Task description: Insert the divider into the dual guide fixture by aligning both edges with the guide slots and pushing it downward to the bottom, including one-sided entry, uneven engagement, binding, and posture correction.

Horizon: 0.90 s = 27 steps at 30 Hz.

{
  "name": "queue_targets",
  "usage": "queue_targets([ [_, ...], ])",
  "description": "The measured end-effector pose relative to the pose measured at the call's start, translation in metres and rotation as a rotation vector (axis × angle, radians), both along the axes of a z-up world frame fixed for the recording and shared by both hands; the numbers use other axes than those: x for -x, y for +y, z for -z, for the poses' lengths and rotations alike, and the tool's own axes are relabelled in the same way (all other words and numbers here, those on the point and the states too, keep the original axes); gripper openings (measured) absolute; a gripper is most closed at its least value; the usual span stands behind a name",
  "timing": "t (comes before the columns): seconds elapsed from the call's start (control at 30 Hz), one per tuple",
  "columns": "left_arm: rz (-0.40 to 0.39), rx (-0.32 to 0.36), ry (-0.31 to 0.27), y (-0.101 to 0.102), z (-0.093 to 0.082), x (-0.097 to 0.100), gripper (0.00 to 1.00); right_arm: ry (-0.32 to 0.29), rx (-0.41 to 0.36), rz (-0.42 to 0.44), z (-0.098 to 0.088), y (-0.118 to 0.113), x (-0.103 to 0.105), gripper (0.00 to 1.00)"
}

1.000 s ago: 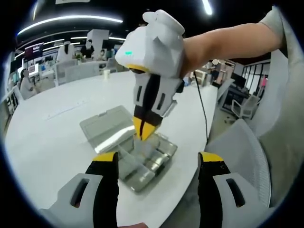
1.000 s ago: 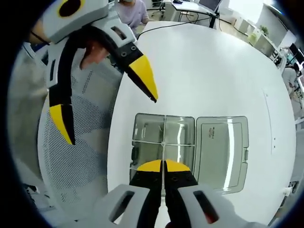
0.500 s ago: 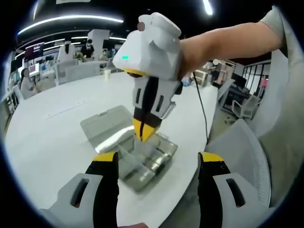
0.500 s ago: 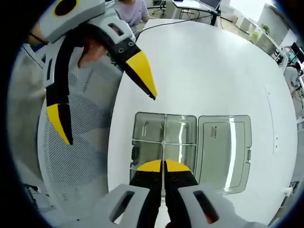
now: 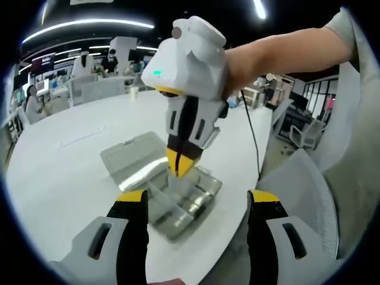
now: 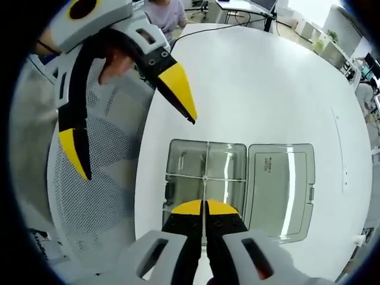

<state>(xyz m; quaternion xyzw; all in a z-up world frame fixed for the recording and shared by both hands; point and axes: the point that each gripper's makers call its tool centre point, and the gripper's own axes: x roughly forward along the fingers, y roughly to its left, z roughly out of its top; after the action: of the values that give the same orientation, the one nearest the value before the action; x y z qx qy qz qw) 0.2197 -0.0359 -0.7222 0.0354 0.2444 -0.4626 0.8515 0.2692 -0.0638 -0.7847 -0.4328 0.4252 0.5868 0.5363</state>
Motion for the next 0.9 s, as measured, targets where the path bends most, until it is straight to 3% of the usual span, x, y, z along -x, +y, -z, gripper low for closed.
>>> queue_targets([
  [0.9,-0.001,-0.003,-0.001,0.002,-0.001,0.002,0.67,0.009,-0.005,0.037,0.018,0.003,0.002,0.00],
])
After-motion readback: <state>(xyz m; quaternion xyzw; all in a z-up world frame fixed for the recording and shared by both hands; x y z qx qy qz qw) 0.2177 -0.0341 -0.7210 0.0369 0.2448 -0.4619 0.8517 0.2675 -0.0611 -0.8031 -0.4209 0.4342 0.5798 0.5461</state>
